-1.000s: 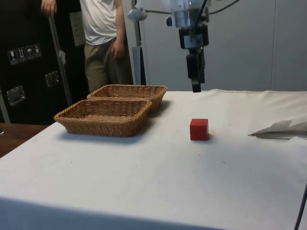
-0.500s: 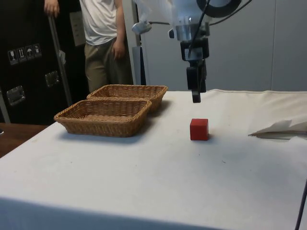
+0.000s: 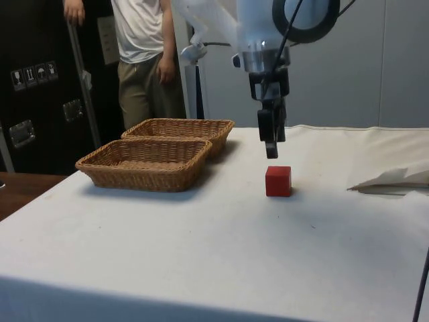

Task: Pick up the red cube and place it into the right basket.

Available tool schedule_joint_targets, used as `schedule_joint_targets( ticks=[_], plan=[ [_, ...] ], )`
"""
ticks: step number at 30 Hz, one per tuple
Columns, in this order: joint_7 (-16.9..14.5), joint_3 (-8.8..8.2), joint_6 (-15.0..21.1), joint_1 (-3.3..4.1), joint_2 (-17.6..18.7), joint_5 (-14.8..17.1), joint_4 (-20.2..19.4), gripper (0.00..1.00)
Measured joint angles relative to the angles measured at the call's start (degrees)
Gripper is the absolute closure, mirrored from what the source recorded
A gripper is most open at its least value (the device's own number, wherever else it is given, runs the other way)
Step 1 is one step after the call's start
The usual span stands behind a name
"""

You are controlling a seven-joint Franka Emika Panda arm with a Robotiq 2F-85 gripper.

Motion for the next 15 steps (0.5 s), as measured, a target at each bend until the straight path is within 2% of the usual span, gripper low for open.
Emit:
schedule_joint_targets(
  ticks=[13, 15],
  plan=[
    [-0.52, 0.69, 3.04, 0.00, 4.01, 2.23, 0.40, 0.00],
    [-1.43, 0.86, 4.13, 0.00, 5.27, 3.90, 0.40, 0.00]
  ],
)
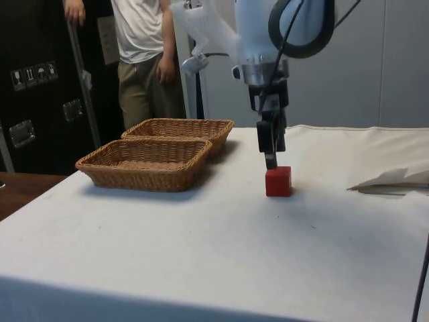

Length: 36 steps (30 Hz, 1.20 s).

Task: Pick up the red cube and place it into the right basket.

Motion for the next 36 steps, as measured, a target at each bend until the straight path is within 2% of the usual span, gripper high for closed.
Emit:
schedule_joint_targets(
  ticks=[13, 24, 30, 36],
  plan=[
    [-5.10, 1.26, 3.67, 0.00, 5.33, 8.08, 0.52, 0.00],
    [-7.91, 2.23, 4.30, 0.00, 9.34, 12.95, 2.18, 0.00],
    [-8.65, 2.81, 4.93, 0.00, 11.46, 14.50, 2.98, 0.00],
    [-8.65, 2.81, 4.93, -0.06, 11.57, 14.55, 3.04, 0.00]
  ],
)
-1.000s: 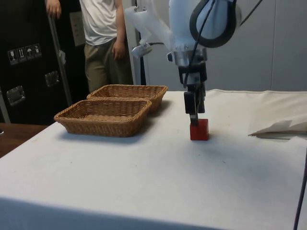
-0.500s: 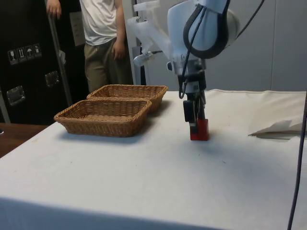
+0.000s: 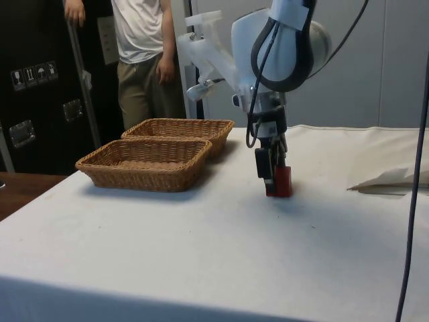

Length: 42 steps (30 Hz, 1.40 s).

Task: Pick up the red cube and place it into the right basket.

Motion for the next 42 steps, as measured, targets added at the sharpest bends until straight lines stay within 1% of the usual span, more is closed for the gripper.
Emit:
schedule_joint_targets(
  ticks=[19, 20, 22, 24, 25, 26, 28, 29, 30, 39, 41, 42],
  plan=[
    [0.00, 0.00, 0.00, 0.00, 0.00, -0.06, -0.11, 0.00],
    [0.00, 0.00, 0.00, 0.00, 0.00, -0.06, -0.11, 0.02],
    [0.00, 0.06, 0.00, 0.00, 0.00, -0.06, -0.11, 0.19],
    [0.00, 0.06, 0.00, 0.00, 0.00, -0.06, -0.11, 0.41],
    [0.00, 0.06, 0.00, 0.00, 0.00, -0.06, -0.11, 0.64],
    [0.00, 0.06, 0.00, 0.00, 0.00, -0.06, -0.11, 0.64],
    [0.00, 0.06, 0.00, 0.00, 0.00, -0.06, -0.11, 0.86],
    [0.00, 0.06, 0.00, 0.00, 0.00, -0.06, -0.11, 0.96],
    [0.00, 0.06, 0.00, 0.00, 0.00, -0.06, -0.11, 0.98],
    [0.00, 0.06, 0.00, 0.00, -0.06, -0.06, -0.11, 0.97],
    [0.06, 0.11, -0.11, 0.06, -0.52, -0.06, -0.06, 0.97],
    [0.11, 0.11, -0.57, 0.06, -1.32, -0.17, -0.17, 0.97]
  ],
)
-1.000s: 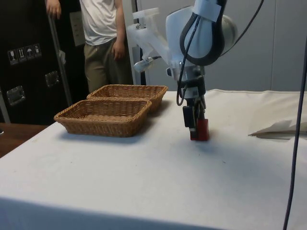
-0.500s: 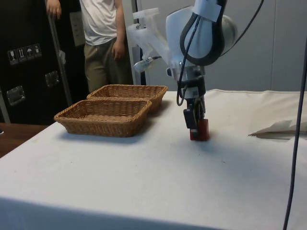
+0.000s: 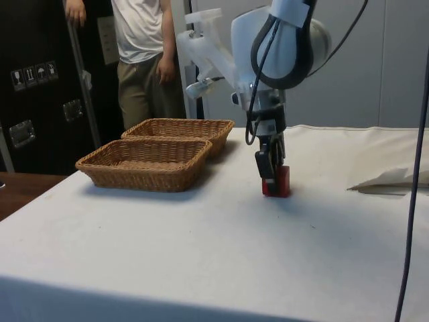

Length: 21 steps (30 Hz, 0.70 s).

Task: Pick up the red cube and place it into the right basket.

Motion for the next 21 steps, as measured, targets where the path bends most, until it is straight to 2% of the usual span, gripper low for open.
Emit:
schedule_joint_targets(
  ticks=[2, 11, 21],
  plan=[
    [0.00, 0.00, 0.00, 0.00, 0.00, 0.00, 0.00, 0.97],
    [1.09, -0.06, -3.44, 0.00, -4.93, -1.49, -0.57, 0.97],
    [3.15, -0.80, -7.62, -0.23, -10.43, -4.87, -0.69, 0.97]
  ],
)
